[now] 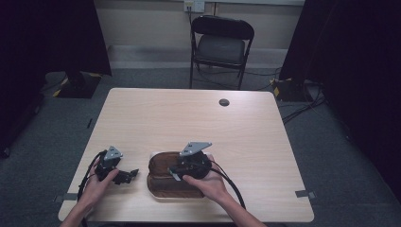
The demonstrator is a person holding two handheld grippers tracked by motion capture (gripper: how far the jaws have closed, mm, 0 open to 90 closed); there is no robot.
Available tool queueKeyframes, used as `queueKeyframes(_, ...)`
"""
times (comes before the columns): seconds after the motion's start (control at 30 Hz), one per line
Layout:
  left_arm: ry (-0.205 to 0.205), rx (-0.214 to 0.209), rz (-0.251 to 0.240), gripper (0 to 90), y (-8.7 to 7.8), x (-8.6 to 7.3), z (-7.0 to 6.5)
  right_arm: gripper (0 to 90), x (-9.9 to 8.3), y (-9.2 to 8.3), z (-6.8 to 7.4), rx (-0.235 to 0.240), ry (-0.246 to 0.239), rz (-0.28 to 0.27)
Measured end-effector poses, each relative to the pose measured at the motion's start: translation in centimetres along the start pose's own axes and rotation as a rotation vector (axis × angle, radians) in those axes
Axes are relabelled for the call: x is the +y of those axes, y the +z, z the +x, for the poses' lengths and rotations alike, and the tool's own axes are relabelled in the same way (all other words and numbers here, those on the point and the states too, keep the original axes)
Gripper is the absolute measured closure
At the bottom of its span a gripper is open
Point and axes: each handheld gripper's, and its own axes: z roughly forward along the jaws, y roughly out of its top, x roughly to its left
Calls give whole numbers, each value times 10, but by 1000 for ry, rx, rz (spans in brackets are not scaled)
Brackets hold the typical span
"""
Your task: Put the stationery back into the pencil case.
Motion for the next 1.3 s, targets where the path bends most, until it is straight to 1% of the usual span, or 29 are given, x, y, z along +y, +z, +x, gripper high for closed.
queueKeyframes(0.07, -3, 0, 0, 0, 0, 0, 0, 573, -1, -1, 0, 3, 6, -6)
queueKeyframes(0.13, 1, 0, 0, 0, 0, 0, 0, 582, -2, -4, 1, 0, -3, -11)
queueKeyframes(0.2, 0, 0, 0, 0, 0, 0, 0, 589, -4, -8, 1, -13, -7, -5)
queueKeyframes(0.43, -3, -1, 0, 0, 0, 0, 0, 607, -16, -25, -6, -27, 11, -20)
queueKeyframes(0.53, 1, 0, 1, 0, 0, 0, 0, 611, -20, -32, -9, -38, 27, -31)
queueKeyframes(0.67, -1, 0, 0, 0, 0, 0, 0, 611, -29, -49, -12, -64, 43, -52)
queueKeyframes(0.8, 0, 0, 0, 0, 0, 0, 0, 594, -40, -66, -17, -87, 66, -59)
queueKeyframes(0.87, -3, -2, 0, 0, 0, 0, 0, 597, -47, -73, -19, -96, 67, -58)
queueKeyframes(0.93, -4, 4, 0, 0, 0, 0, 1, 577, -54, -80, -21, -119, 71, -55)
queueKeyframes(1.0, -5, 9, -2, 0, 1, 1, 2, 560, -62, -87, -24, -129, 84, -60)
queueKeyframes(1.07, -6, 12, -3, 0, 1, 1, 3, 540, -70, -94, -28, -152, 96, -59)
queueKeyframes(1.2, -6, 12, -3, 0, 1, 1, 3, 482, -84, -108, -42, -208, 132, -61)
queueKeyframes(1.27, -6, 12, -3, 0, 1, 1, 3, 422, -91, -113, -49, -234, 133, -77)
queueKeyframes(1.3, -6, 11, -3, 0, 1, 1, 3, 409, -94, -116, -53, -252, 141, -78)
